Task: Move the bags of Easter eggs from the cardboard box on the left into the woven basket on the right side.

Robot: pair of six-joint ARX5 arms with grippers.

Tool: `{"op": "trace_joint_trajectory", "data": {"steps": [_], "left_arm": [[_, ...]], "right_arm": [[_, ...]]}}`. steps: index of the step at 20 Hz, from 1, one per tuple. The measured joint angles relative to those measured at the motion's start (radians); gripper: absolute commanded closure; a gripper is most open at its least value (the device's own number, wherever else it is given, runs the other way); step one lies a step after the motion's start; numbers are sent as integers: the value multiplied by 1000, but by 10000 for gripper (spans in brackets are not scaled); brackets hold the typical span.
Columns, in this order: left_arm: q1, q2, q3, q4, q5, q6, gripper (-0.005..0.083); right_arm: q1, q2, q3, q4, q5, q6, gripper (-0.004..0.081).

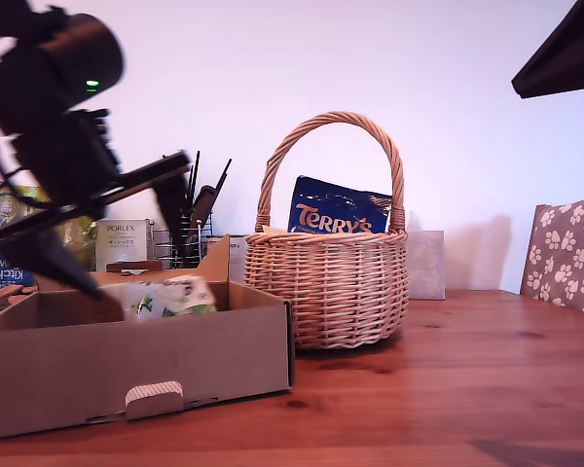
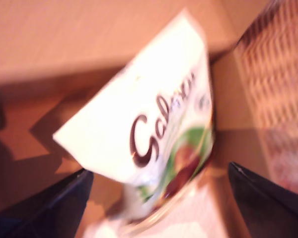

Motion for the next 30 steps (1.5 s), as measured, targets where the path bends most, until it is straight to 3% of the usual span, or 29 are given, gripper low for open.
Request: {"op": "trace_joint_trajectory", "data": {"steps": [6,13,15,17,19,20,23,30], "left_arm": [[-1,139,17,-5,-9,0,-7],[-5,143,30,101,-17,-6,20],[-7,143,30,100,-29,-6,206],[-10,143,30,100,-33,-6,524],[-10,143,30,105,-34,-6,734],[-10,143,30,111,-33,-6,773],[-11,143,30,138,-7,-3,778],[-7,118,60,106,153,55,778]], "right_arm": [[0,0,0,8,0,0,783],[0,0,0,8,0,0,783],[0,0,0,8,0,0,783],[0,0,0,8,0,0,783],[0,0,0,8,0,0,783],[0,0,0,8,0,0,783],[0,0,0,8,0,0,783],[0,0,0,8,0,0,783]]}}
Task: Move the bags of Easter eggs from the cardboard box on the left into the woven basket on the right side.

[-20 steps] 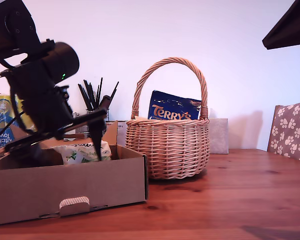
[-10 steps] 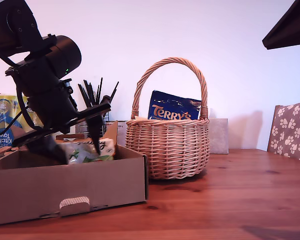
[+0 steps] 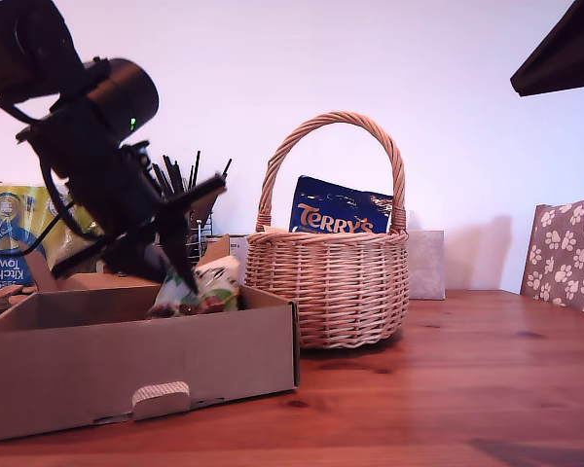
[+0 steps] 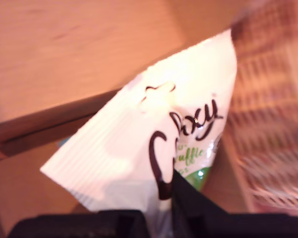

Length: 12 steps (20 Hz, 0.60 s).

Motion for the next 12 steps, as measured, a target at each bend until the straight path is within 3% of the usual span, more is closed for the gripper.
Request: {"op": "trace_joint_trajectory", "data": {"steps": [6,12], "left_arm": [[-3,-194,68,-165,79,154,783],[-4,-308,74,-195,79,190,793]], "right_arm": [[0,0,0,0,0,0,783],[0,0,0,0,0,1,783]]}}
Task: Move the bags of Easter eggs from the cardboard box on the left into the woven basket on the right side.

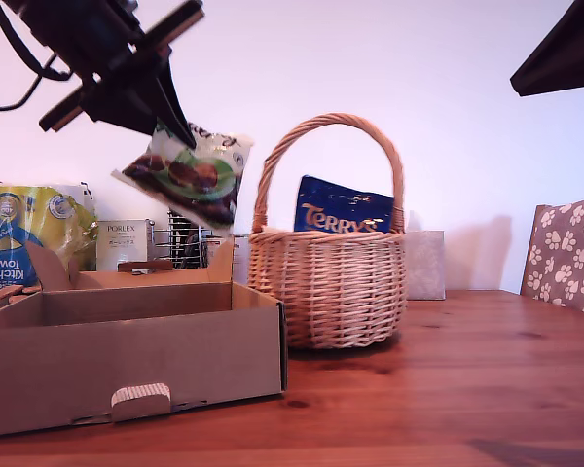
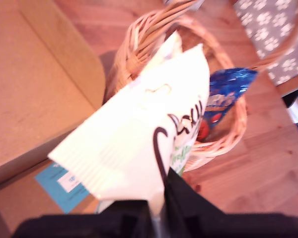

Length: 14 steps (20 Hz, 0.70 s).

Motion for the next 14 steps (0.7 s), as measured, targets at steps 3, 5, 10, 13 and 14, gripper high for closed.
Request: {"op": "trace_joint_trajectory", "data": {"steps": [3,5,10,13,14], "left_arm": [[-28,0,0,36,16,0,792],[-78,5,0,123,-2,0,792],[-184,71,0,388,-88,0,792],[-209,157,0,512,-163,-1,792],[-211,192,0,543,-181,-1,792]], "right_arm": [[0,0,0,0,0,0,783],[0,0,0,0,0,0,783],[0,0,0,1,0,0,783],[0,0,0,6,0,0,783],[0,0,0,6,0,0,783]]}}
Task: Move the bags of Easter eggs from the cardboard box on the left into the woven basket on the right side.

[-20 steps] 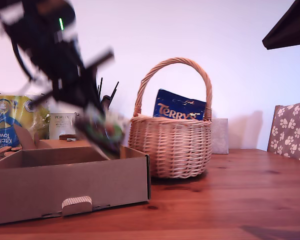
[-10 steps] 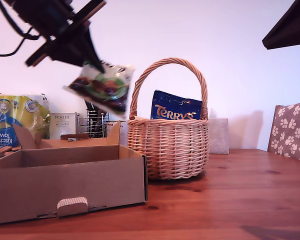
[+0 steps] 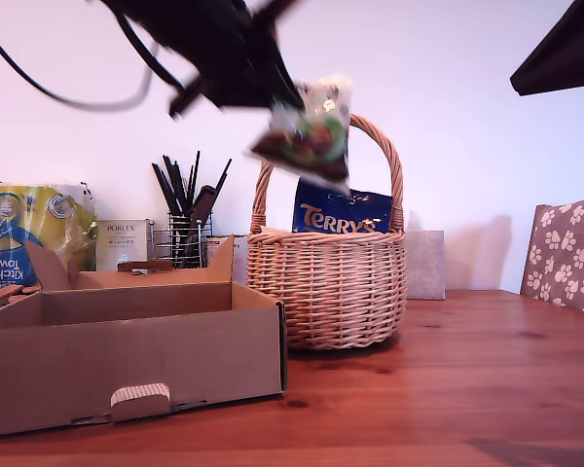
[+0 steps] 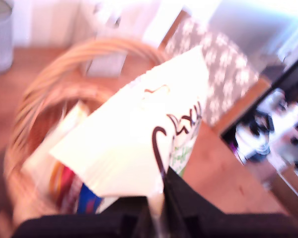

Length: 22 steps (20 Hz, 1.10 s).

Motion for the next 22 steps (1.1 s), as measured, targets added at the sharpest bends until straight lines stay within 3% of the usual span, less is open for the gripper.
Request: {"op": "trace_joint_trajectory", "data": {"steps": [6,14,15,17,18,22], "left_arm": [[-4,188,0,171,-82,0,792],[-13,234,21,135,-65,-1,764],[-13,235,26,128,-56,-1,666],[-13,242,51,110,-39,-1,327],[-13,248,74,95,-28,1,231],[-13,249,208,-44,-4,76,223]], "right_arm": [[0,0,0,1,-5,0,783],[0,0,0,1,-18,0,783],[0,0,0,1,-18,0,783],[0,0,0,1,-18,0,783],[0,0,0,1,-18,0,783],[0,0,0,0,-18,0,783]]}}
